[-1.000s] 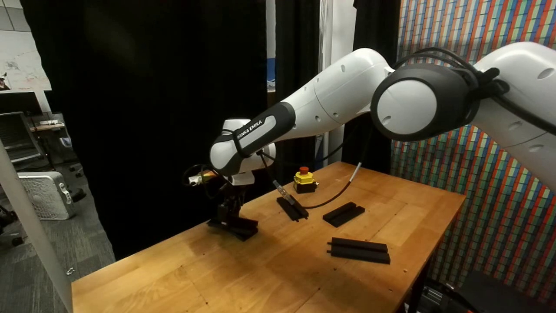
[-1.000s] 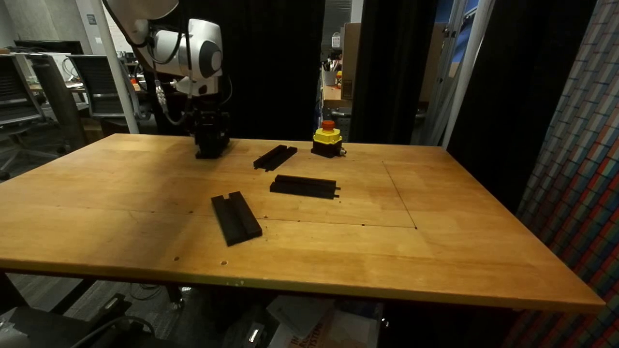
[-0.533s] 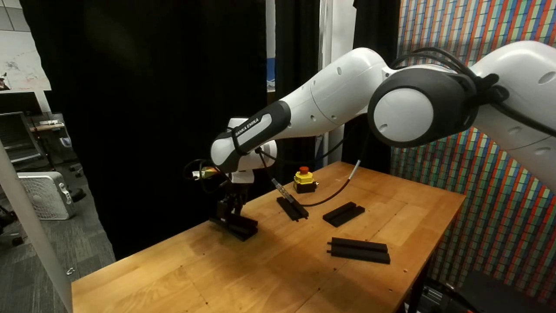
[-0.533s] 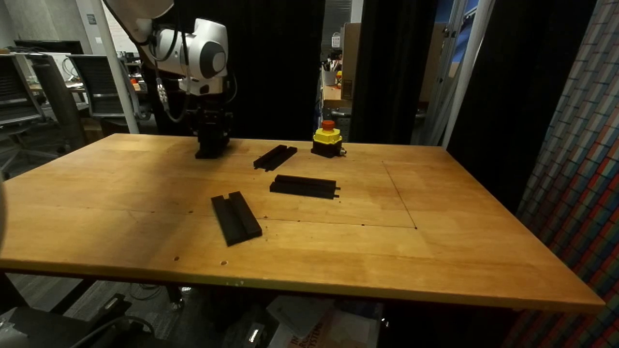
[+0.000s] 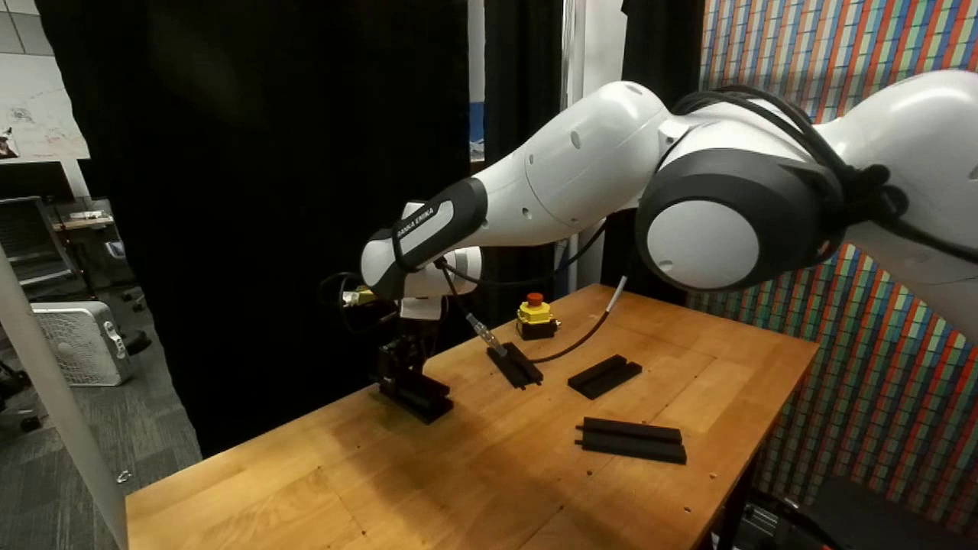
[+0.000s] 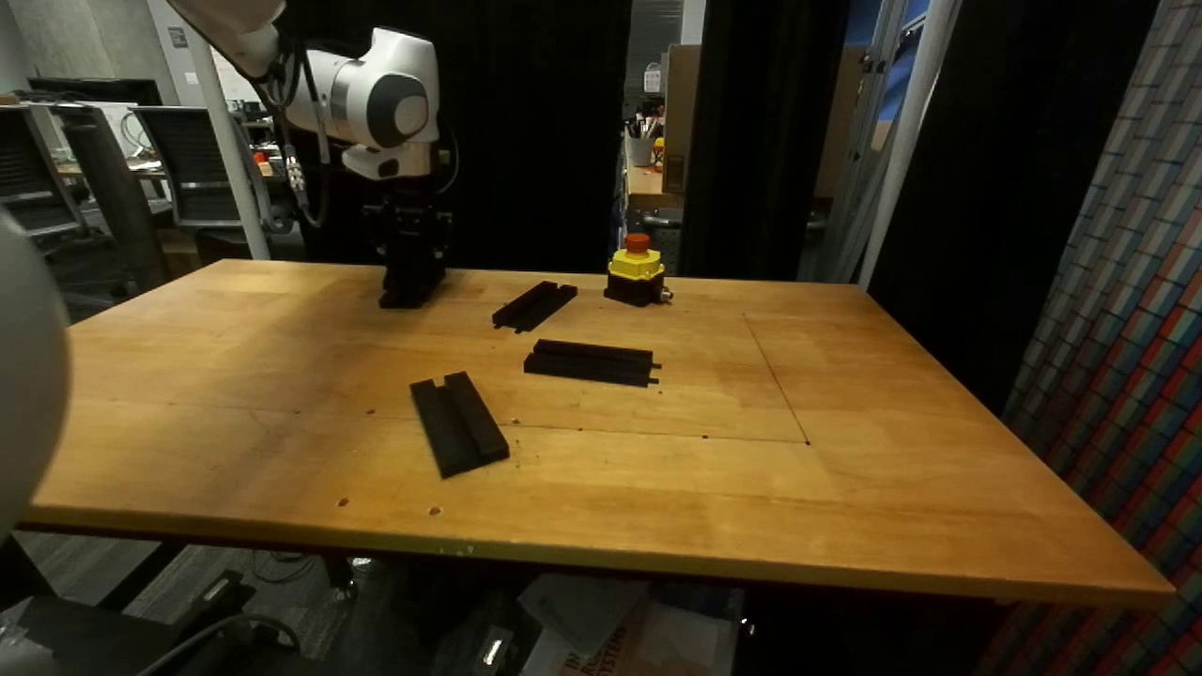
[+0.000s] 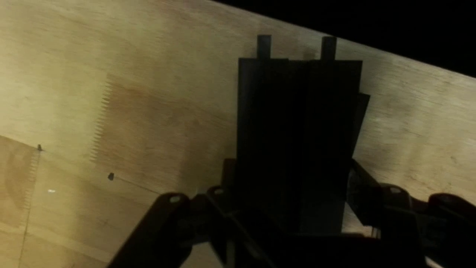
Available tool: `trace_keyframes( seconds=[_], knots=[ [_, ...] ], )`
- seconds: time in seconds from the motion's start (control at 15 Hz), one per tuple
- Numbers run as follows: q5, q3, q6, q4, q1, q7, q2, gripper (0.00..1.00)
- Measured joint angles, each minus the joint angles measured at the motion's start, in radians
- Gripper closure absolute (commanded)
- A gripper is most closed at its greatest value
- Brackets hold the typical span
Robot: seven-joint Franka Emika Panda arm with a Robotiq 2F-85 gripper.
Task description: Stack the black objects together
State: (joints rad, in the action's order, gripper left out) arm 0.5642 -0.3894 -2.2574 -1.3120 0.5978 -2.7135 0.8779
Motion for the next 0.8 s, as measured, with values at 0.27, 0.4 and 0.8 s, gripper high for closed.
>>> trace_keyframes(
  seconds=[0.27,0.4,0.8],
  knots=[
    [0.102,-0.149,0.004,-0.039,0.121,0.0,0.017,0.55],
    [0.124,-0.191,0.006,-0.058,0.157,0.0,0.024,0.55],
    [0.133,-0.243,0.017,-0.08,0.195,0.0,0.036,0.55]
  ],
)
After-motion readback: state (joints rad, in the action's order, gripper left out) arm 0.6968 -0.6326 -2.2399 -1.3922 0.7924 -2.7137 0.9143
